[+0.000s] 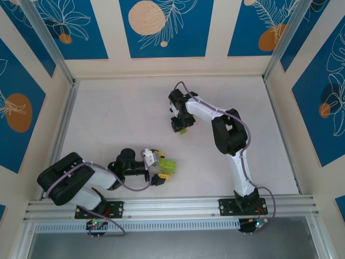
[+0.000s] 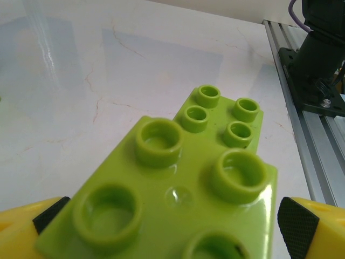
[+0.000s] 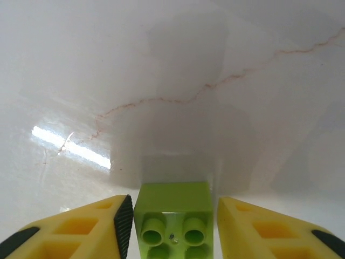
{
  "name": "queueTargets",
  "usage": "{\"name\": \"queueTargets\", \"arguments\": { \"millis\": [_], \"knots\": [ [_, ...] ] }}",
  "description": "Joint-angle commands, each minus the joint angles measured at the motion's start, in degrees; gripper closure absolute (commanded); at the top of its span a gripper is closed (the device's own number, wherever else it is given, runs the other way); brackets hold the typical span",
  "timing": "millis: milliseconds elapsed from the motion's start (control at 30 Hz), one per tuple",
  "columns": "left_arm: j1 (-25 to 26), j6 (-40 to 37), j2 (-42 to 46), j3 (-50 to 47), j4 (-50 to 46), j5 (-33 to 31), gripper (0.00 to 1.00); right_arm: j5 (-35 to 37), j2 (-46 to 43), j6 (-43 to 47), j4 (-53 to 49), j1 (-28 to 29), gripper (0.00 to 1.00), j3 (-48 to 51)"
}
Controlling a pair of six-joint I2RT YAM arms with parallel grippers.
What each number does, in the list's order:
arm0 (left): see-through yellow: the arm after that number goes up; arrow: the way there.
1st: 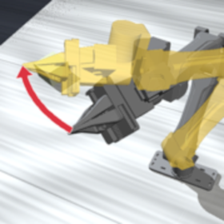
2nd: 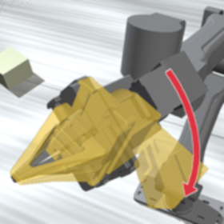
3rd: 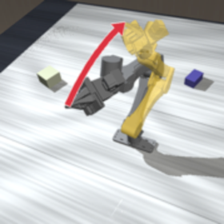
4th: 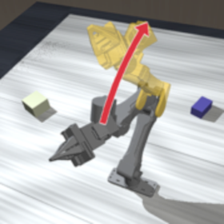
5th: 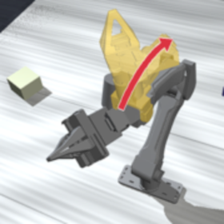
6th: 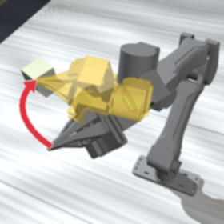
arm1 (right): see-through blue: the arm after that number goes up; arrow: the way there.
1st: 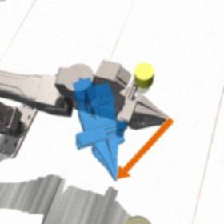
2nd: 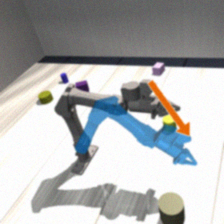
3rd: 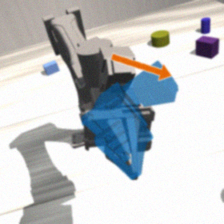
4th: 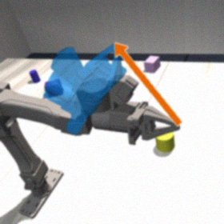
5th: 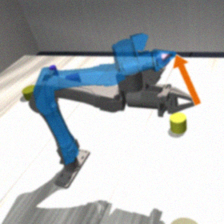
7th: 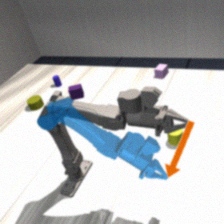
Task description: Assemble a carrot with lego
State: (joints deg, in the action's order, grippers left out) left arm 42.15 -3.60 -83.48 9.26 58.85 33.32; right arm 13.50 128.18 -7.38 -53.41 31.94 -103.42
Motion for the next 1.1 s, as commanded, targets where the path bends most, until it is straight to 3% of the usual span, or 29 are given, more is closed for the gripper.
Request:
{"name": "queueTargets", "arguments": {
  "millis": [0, 267, 633, 1067],
  "knots": [
    [0.54, -0.98, -0.54, 1.38, -0.24, -0.13, 0.01, -1.56, 0.84, 0.35, -1.47, -0.30, 0.56, -1.71],
    [0.50, -0.97, -0.62, 1.46, -0.39, -0.31, 0.01, -1.81, 0.93, 0.35, -1.27, -0.30, 0.52, -0.74],
    [0.48, -1.06, -0.72, 1.58, -0.60, -0.49, 0.01, -1.88, 0.74, 0.76, -1.52, -0.57, 0.59, 0.40],
    [0.54, -1.11, -0.63, 1.56, -0.66, -0.47, 0.01, -2.49, 0.10, 0.70, -1.48, -0.70, 0.56, 1.90]
  ]
}}
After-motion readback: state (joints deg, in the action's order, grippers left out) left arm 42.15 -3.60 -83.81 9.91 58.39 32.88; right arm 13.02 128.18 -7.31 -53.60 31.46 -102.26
